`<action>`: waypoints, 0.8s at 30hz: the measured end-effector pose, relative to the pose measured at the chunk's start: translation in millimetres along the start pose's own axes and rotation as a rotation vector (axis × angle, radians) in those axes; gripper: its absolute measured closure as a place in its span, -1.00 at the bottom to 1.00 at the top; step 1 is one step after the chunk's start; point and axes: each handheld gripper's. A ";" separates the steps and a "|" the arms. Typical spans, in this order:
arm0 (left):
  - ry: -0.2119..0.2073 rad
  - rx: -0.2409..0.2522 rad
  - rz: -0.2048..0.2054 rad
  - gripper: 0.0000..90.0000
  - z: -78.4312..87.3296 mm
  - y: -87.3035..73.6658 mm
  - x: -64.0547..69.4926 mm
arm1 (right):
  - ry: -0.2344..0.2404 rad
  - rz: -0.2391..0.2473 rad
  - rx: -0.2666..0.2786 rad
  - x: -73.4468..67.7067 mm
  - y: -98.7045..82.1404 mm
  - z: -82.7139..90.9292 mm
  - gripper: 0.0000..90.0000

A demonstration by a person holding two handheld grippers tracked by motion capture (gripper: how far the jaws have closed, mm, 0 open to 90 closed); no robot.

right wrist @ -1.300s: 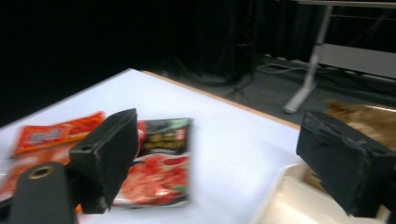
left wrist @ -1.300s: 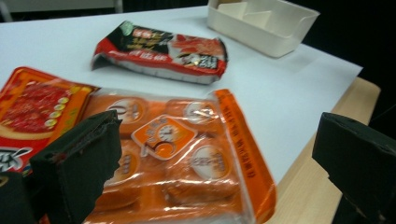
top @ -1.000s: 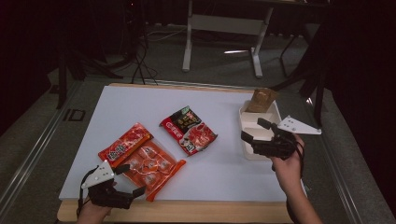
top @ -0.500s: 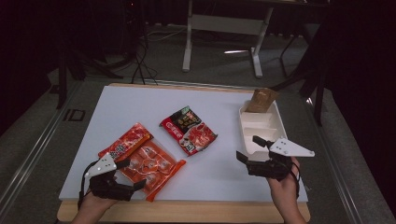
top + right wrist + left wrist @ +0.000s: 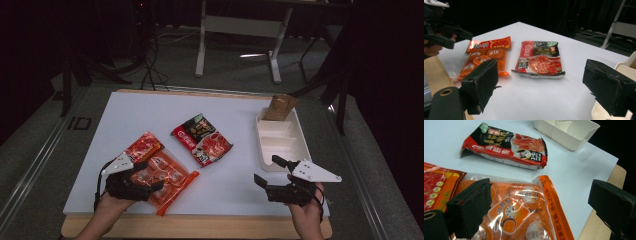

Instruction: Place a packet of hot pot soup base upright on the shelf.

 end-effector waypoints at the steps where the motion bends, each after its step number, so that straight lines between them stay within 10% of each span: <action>1: -0.003 -0.002 -0.003 -0.88 -2.7 3.5 -1.3 | 0.001 0.000 -0.003 -0.2 -0.7 0.8 -0.71; 11: 0.031 -0.035 -0.013 -0.64 -23.6 31.5 -13.1 | 0.010 -0.013 0.031 0.6 -2.8 4.6 -0.73; 24: 0.126 -0.191 0.068 0.34 -62.3 56.5 -35.2 | 0.037 -0.018 0.006 2.1 -4.9 0.3 -0.72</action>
Point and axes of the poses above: each handheld gripper's, and its own axes: z roughly backward along the jaws, y roughly out of its top, x roughly to its right, and after that the axes turned 14 degrees about -x, right-handed
